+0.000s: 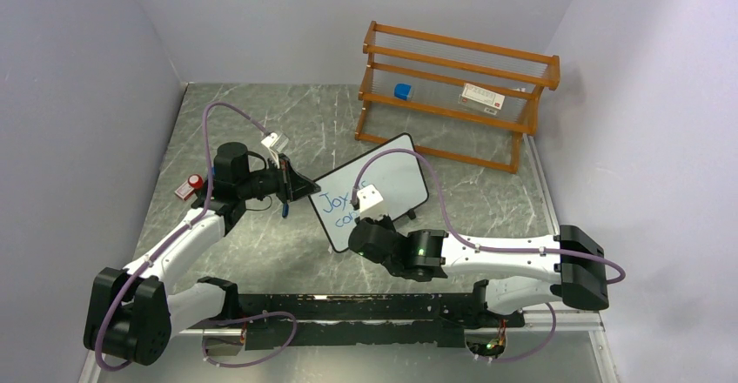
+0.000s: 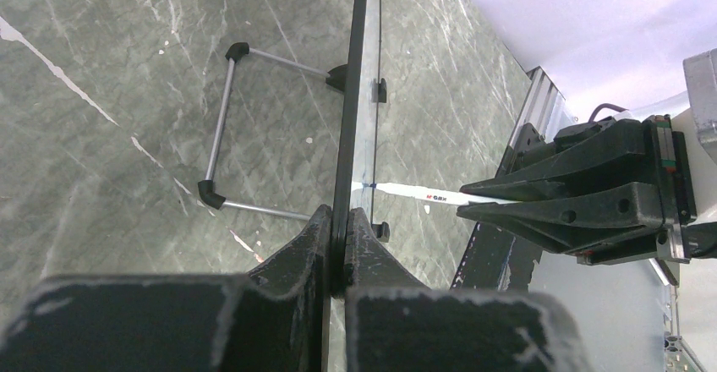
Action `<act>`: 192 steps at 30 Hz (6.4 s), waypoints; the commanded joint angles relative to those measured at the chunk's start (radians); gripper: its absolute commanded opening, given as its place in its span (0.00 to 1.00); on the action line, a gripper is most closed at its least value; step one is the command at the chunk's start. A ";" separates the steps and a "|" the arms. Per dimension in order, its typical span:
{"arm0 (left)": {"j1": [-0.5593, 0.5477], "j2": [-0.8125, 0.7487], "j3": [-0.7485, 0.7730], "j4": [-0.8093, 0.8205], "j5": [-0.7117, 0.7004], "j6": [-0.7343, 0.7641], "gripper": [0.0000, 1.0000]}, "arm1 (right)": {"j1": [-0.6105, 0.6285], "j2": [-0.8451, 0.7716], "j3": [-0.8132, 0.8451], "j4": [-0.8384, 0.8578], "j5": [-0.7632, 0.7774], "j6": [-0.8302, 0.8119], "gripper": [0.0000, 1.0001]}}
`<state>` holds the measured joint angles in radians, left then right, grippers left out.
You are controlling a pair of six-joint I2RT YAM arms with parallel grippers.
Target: Write a sentence on the whiteboard
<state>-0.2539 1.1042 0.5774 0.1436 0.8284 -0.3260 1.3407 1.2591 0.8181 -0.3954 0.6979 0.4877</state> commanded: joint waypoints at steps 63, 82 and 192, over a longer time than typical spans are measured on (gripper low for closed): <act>0.016 0.018 -0.018 -0.065 -0.100 0.062 0.05 | -0.061 -0.020 -0.016 0.041 0.005 -0.029 0.00; 0.016 0.017 -0.017 -0.067 -0.101 0.064 0.05 | -0.089 -0.053 -0.030 0.015 0.018 -0.012 0.00; 0.016 0.026 -0.014 -0.069 -0.104 0.066 0.05 | -0.086 -0.029 -0.008 -0.038 -0.095 -0.056 0.00</act>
<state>-0.2539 1.1046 0.5774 0.1421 0.8272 -0.3241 1.2564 1.2255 0.7982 -0.4103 0.6094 0.4297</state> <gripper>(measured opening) 0.081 0.157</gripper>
